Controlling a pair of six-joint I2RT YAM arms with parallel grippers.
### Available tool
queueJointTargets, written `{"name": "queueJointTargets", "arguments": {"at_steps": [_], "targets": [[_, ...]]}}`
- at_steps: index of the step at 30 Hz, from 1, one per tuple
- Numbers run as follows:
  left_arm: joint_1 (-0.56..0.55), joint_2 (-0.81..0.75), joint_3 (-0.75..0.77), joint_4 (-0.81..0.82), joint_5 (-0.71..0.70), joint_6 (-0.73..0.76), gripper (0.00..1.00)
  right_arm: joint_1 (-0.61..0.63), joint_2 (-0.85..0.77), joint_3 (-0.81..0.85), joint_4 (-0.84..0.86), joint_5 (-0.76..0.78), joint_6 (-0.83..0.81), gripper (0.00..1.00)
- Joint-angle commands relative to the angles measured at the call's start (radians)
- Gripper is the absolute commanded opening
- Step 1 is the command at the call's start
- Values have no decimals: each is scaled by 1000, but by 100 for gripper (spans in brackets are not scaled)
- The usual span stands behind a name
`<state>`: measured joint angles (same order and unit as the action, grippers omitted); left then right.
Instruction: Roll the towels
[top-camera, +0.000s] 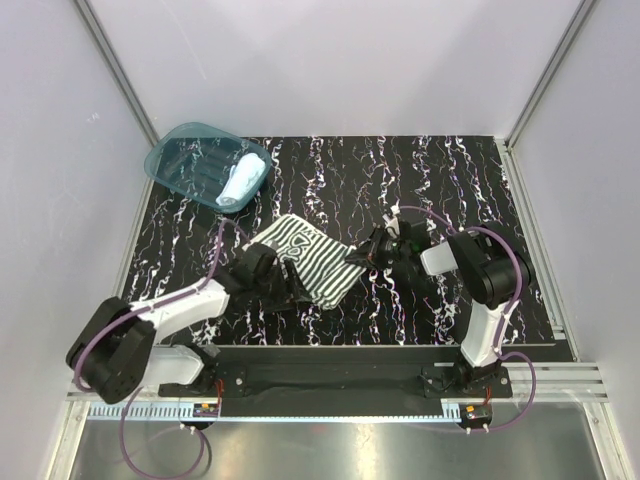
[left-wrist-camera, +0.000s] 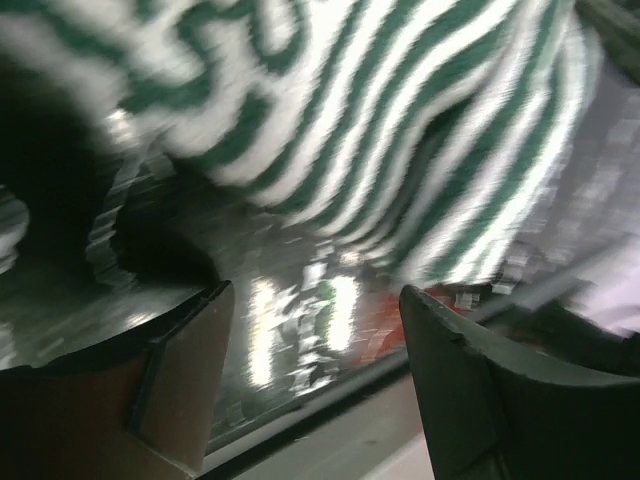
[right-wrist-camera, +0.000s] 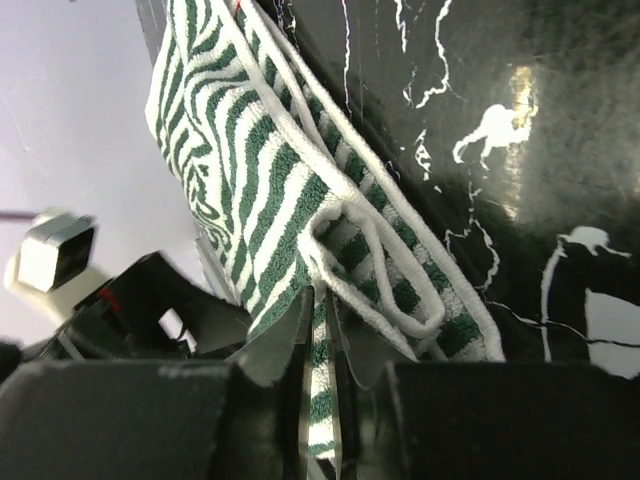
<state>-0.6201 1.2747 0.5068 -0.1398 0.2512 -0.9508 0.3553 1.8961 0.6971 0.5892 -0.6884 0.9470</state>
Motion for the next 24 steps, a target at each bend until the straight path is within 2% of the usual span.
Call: {"name": "queueJointTargets", "arguments": {"at_steps": [1, 2, 4, 8, 11, 16, 24], "targets": [[-81, -93, 120, -314, -248, 151, 73, 36, -25, 24, -84, 85, -60, 16], [-183, -109, 198, -349, -409, 203, 75, 40, -26, 31, -97, 90, -62, 16], [-324, -124, 274, -409, -560, 300, 76, 60, -29, 39, -112, 104, -70, 15], [-459, -57, 393, -428, -679, 441, 77, 76, -34, 68, -158, 118, -86, 15], [-523, -15, 427, -360, -691, 562, 77, 82, -37, 82, -183, 127, -96, 15], [-537, 112, 457, -253, -662, 708, 77, 83, -45, 88, -212, 136, -113, 14], [-537, 261, 449, -135, -596, 779, 77, 83, -58, 82, -230, 138, -123, 13]]}}
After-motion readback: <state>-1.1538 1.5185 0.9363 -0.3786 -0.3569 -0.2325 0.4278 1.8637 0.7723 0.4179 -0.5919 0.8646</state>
